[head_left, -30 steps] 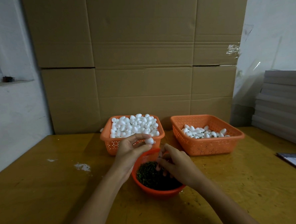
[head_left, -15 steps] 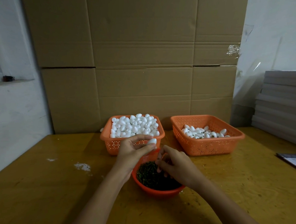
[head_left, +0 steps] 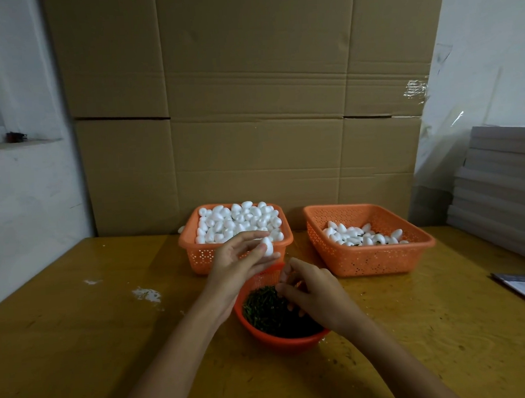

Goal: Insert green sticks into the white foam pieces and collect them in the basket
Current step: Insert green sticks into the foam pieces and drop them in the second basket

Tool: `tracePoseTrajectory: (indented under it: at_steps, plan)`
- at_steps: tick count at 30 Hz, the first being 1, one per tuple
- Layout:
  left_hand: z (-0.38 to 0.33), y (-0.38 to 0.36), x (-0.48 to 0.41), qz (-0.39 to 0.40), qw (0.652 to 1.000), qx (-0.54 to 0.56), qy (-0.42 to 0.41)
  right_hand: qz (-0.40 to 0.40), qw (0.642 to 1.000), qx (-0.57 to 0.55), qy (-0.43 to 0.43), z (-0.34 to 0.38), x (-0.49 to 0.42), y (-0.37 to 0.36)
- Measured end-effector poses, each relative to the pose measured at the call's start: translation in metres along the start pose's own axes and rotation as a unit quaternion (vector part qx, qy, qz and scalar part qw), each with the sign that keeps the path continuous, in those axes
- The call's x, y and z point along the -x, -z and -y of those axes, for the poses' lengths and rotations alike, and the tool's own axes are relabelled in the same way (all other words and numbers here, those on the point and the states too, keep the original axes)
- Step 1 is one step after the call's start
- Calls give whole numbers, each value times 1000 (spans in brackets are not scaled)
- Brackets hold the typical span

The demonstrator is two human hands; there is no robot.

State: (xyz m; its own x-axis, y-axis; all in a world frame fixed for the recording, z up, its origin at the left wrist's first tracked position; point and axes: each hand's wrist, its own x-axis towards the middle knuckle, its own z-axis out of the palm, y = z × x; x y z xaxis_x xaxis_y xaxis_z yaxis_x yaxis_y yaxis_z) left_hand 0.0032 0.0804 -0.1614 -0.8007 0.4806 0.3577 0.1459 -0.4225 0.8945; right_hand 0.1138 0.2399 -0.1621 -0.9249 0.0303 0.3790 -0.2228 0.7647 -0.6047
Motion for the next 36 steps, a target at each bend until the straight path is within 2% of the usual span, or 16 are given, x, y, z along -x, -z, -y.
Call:
tracePoseTrajectory:
  at_steps: [5,11,16,20,29,33,36]
  plan:
    - [1,2,-1,-5,1000,28,-3,-10,1000,-16,-1,-2,-1,0]
    - [1,2,-1,-7,999,42,3,-17,993,-108,-39,-1,-3,2]
    - [0,5,-3,-20,999,43,9,-52,960,-262,-84,0,-3,10]
    - [-2,5,0,-13,999,48,0,-72,942,-320,-77,0,-3,15]
    - [-6,2,4,-19,999,24,-13,-86,939,-328,-61,-1,-4,14]
    - [-5,1,3,-15,997,77,1,-122,948,-290,-35,-3,-5,14]
    - [-5,2,2,1,997,72,7,-141,953,-268,-16,-5,-5,14]
